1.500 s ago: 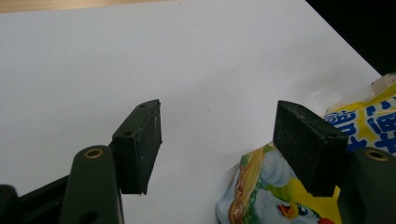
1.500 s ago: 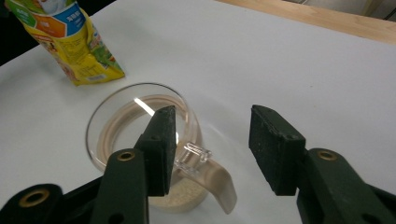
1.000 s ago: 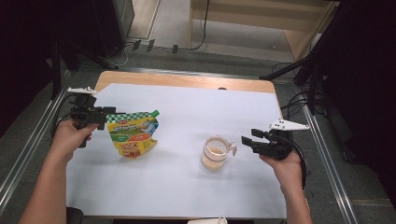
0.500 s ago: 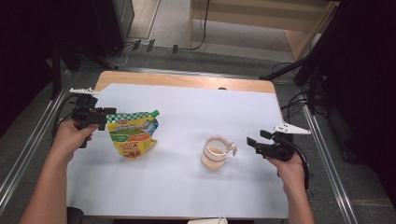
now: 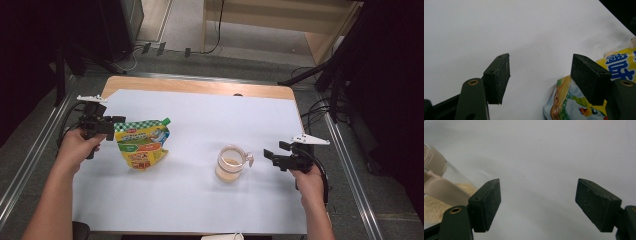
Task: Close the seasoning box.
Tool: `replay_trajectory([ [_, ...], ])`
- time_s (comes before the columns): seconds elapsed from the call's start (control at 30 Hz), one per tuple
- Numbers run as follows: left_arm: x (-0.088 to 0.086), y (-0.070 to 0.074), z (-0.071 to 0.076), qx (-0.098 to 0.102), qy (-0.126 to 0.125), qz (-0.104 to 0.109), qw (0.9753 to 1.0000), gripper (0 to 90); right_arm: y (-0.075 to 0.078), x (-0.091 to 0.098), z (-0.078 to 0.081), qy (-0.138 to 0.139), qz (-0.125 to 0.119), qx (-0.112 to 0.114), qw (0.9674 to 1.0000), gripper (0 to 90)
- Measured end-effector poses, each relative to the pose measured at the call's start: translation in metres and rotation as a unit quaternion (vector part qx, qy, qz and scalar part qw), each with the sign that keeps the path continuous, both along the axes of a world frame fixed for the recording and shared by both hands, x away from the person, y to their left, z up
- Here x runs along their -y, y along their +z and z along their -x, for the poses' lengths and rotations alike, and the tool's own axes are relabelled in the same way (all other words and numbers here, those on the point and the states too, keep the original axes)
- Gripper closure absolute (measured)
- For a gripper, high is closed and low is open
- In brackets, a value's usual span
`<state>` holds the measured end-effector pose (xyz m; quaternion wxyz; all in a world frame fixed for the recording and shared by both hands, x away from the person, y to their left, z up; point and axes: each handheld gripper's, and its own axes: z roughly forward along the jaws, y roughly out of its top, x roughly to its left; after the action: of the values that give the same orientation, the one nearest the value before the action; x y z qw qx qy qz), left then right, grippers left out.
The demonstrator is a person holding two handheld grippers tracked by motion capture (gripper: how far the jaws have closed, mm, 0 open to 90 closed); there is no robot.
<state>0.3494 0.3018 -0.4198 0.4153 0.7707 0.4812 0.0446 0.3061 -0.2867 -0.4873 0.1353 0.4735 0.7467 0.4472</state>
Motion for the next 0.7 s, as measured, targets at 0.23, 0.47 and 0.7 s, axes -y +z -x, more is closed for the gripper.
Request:
replay_trajectory([
  [0.23,-0.0002,-0.0011,-0.0001,-0.002,0.000,-0.002,1.0000,32.8,-0.0017,-0.0030,-0.0010,0.003,0.007,-0.004,1.0000,21.6],
  [0.47,-0.0004,-0.0019,-0.0005,-0.003,-0.002,-0.003,1.0000,32.7,-0.0029,-0.0032,-0.0008,0.000,0.014,-0.011,0.9998,21.7],
  [0.7,-0.0008,-0.0025,-0.0007,-0.003,0.003,-0.002,1.0000,29.7,-0.0041,-0.0040,-0.0007,0.000,0.015,-0.014,0.9998,21.8],
])
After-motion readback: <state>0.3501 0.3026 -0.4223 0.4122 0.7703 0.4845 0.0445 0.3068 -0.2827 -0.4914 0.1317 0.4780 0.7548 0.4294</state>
